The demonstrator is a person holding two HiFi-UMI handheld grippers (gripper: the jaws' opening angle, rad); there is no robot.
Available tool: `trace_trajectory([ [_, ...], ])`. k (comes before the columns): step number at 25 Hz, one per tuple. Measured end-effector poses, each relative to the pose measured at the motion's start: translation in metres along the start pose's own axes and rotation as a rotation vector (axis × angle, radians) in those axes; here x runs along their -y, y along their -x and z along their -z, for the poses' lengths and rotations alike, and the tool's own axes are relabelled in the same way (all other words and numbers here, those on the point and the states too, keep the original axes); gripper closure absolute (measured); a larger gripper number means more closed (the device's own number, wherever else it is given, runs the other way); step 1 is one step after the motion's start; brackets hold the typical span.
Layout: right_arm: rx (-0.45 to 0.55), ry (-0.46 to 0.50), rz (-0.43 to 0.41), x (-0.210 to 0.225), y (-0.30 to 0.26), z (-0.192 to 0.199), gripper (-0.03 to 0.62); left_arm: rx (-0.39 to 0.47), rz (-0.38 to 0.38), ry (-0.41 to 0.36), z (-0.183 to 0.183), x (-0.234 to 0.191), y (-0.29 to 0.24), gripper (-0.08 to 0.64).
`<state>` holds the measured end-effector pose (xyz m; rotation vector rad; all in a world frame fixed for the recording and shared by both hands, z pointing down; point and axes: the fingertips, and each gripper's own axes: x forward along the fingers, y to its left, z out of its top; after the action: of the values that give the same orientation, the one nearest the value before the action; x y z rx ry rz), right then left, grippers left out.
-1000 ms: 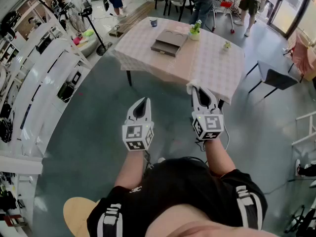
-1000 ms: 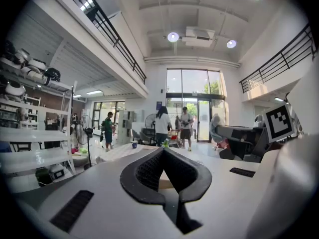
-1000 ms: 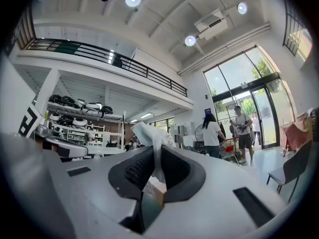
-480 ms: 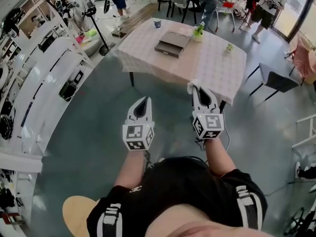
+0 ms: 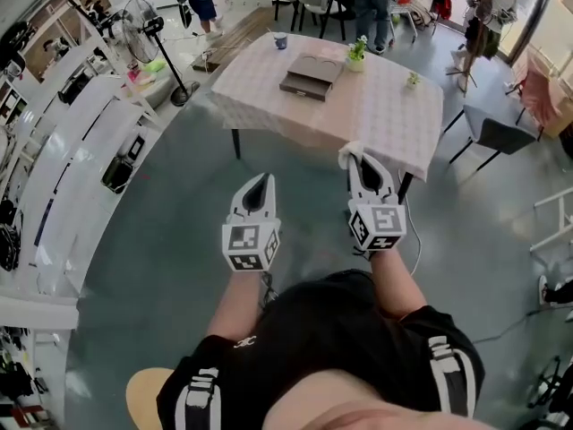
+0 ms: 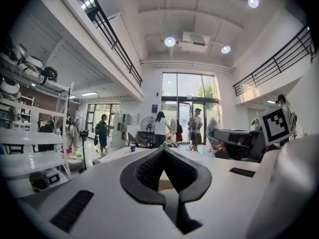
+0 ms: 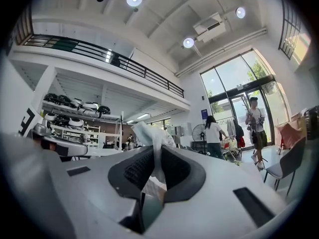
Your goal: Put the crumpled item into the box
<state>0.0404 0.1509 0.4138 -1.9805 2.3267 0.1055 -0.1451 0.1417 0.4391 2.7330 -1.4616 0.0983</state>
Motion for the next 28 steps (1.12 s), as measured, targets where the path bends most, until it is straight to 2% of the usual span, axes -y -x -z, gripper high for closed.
trace_trajectory([
  [5, 0.002, 0.001, 0.018, -0.021, -0.002, -0.002, 0.551, -0.003, 0.018, -0.005, 0.001, -0.02, 0.008, 0.569],
  [13, 0.031, 0.004, 0.053, -0.03, -0.011, -0.013, 0.551, 0.025, 0.032, -0.003, -0.006, -0.036, 0.013, 0.569],
  [18, 0.056, 0.009, 0.044, -0.032, -0.021, -0.014, 0.551, 0.04, 0.018, -0.017, -0.005, -0.044, 0.013, 0.569],
  [28, 0.087, -0.01, 0.015, -0.014, -0.074, -0.001, 0.551, 0.055, -0.012, -0.052, -0.005, -0.069, -0.032, 0.569],
])
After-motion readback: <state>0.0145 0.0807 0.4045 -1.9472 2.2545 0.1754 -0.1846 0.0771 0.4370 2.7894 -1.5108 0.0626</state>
